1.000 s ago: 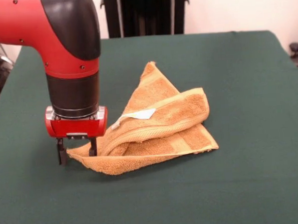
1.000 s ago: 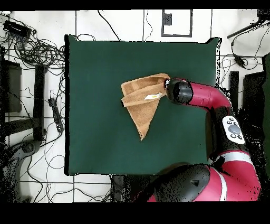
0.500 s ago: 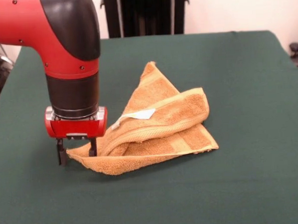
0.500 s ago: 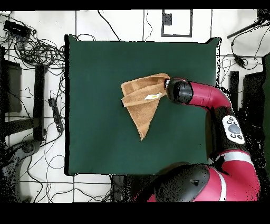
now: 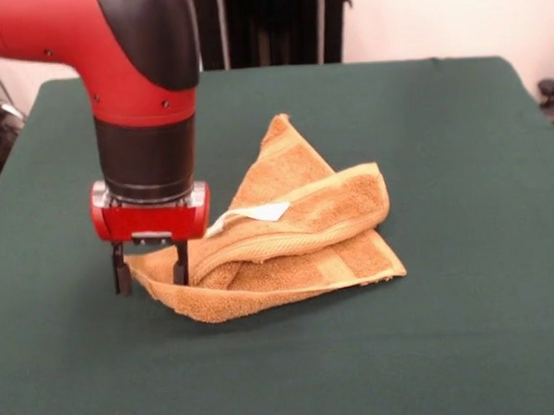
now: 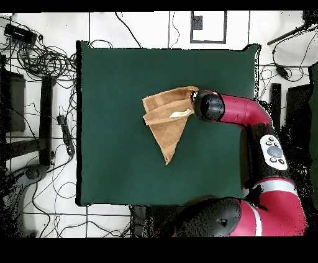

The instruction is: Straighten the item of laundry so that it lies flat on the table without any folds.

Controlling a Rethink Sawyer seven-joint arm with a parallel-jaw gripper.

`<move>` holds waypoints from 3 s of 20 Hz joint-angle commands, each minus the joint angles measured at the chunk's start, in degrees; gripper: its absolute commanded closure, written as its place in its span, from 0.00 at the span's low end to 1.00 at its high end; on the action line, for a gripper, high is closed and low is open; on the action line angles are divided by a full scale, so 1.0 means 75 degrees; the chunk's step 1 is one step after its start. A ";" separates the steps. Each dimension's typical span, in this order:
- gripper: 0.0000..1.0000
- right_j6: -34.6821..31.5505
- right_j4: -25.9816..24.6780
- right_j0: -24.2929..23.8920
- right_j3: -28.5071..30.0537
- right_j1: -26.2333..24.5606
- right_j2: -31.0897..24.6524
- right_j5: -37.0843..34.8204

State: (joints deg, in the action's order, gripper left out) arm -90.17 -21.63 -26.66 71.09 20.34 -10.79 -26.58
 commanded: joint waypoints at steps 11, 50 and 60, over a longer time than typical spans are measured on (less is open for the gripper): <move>0.00 -0.0190 0.0086 0.0384 0.1463 0.1179 -0.0324 -0.1123; 0.00 -0.6455 0.3691 0.3749 0.4154 0.1921 0.2686 0.0673; 0.00 -0.6921 0.4239 0.3464 0.4414 0.1407 0.2568 0.1405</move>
State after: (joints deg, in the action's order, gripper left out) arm -124.95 6.08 -1.18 97.06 35.13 9.62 -20.67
